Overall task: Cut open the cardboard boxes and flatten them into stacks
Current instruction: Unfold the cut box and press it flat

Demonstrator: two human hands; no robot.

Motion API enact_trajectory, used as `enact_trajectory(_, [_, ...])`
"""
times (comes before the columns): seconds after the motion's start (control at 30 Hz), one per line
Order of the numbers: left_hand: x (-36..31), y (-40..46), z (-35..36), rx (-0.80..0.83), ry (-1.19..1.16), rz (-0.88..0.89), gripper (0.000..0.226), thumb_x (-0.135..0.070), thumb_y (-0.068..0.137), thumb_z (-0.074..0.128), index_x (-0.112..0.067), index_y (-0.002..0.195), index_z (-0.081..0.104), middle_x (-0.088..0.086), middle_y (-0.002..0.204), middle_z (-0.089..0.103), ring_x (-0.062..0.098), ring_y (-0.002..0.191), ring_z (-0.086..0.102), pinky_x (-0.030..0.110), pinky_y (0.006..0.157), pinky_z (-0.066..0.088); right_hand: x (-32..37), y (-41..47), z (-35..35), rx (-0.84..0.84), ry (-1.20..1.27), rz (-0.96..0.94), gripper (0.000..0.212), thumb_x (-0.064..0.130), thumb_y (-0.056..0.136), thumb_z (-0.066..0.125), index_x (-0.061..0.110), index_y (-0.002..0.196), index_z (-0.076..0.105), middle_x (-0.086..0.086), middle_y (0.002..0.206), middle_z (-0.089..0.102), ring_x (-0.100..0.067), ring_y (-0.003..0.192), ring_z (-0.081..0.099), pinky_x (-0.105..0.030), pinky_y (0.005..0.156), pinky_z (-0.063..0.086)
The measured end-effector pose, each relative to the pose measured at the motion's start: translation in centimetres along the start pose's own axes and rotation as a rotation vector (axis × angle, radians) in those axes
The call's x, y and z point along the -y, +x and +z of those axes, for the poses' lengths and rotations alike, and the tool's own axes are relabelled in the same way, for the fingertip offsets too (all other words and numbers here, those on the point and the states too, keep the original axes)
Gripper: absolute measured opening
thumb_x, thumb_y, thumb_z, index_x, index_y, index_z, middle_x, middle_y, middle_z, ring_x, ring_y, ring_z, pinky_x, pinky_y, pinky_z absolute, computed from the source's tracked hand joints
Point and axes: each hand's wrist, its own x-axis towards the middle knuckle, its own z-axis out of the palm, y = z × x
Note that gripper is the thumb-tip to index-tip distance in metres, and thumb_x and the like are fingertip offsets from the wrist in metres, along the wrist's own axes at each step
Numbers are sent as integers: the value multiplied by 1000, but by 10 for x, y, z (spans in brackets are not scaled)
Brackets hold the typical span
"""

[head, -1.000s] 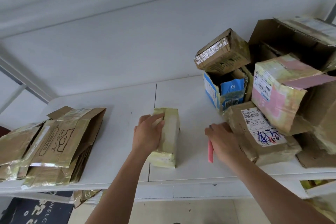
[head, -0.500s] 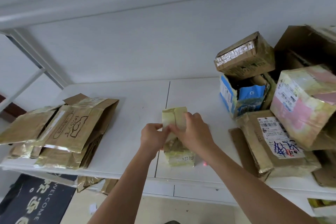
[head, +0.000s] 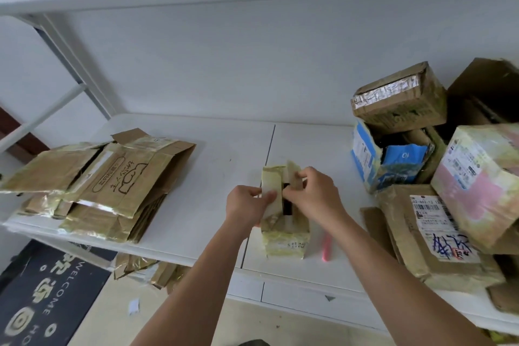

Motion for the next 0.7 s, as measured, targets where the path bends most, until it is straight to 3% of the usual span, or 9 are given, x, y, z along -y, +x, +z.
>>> enact_trajectory(0.1, [2, 1, -1, -12, -6, 4, 13, -31, 83, 77, -21, 76, 72, 12, 83, 74, 32, 73, 72, 46, 66, 61, -15, -1, -22, 74, 326, 36, 19, 20, 92, 60, 15, 109, 67, 1, 94, 71, -9, 79, 66, -17, 62, 53])
enact_trajectory(0.2, [-2, 1, 4, -36, 170, 77, 20, -39, 87, 70, -22, 79, 62, 5, 84, 63, 31, 73, 62, 43, 76, 60, -34, -6, -29, 204, 640, 116, 23, 9, 102, 48, 17, 112, 66, 1, 93, 73, -8, 80, 68, -20, 67, 53])
enact_trajectory(0.23, [-6, -2, 6, -44, 241, 97, 17, -39, 90, 66, -23, 89, 62, 1, 91, 58, 27, 79, 60, 38, 78, 57, -38, -6, -28, 232, 730, 160, 24, 7, 102, 46, 18, 112, 65, 1, 94, 74, -8, 82, 69, -22, 70, 55])
enact_trajectory(0.3, [-11, -7, 9, -55, 306, 105, 35, -39, 93, 59, -20, 123, 55, -3, 103, 56, 23, 92, 61, 33, 79, 53, -46, -7, -25, 234, 844, 221, 24, 5, 102, 47, 16, 117, 62, -1, 100, 74, -11, 87, 68, -28, 77, 55])
enact_trajectory(0.37, [-17, -15, 11, -58, 337, 102, 48, -43, 93, 55, -20, 134, 45, -4, 100, 59, 20, 90, 62, 33, 77, 52, -49, -7, -24, 185, 911, 247, 26, 4, 101, 48, 13, 122, 59, -5, 104, 71, -15, 90, 67, -30, 77, 55])
enact_trajectory(0.47, [-19, -24, 20, -22, 450, 91, 53, -57, 82, 64, -20, 114, 44, -4, 96, 59, 21, 93, 60, 31, 71, 46, -53, -11, -22, 111, 924, 265, 25, 4, 101, 48, 16, 121, 56, -5, 105, 68, -16, 91, 66, -29, 72, 55])
enact_trajectory(0.53, [-20, -25, 25, -5, 467, 102, 47, -52, 78, 70, -22, 106, 47, -3, 95, 60, 22, 93, 60, 31, 71, 47, -56, -14, -24, 100, 935, 270, 27, 5, 101, 48, 15, 125, 56, -5, 107, 68, -15, 92, 66, -27, 69, 55])
enact_trajectory(0.63, [-25, -22, 15, 107, 180, 121, 17, -29, 84, 63, -14, 78, 60, -2, 71, 60, 20, 69, 59, 32, 67, 51, -63, -19, -29, 77, 959, 295, 26, 5, 102, 45, 15, 123, 56, -4, 104, 69, -17, 92, 66, -31, 74, 56])
enact_trajectory(0.7, [-25, -16, 4, 199, -34, 94, 25, -15, 89, 58, 6, 76, 63, 7, 66, 58, 22, 65, 58, 37, 71, 55, -69, -20, -32, 32, 917, 334, 27, 5, 102, 45, 13, 126, 55, -2, 107, 68, -17, 94, 65, -36, 82, 55])
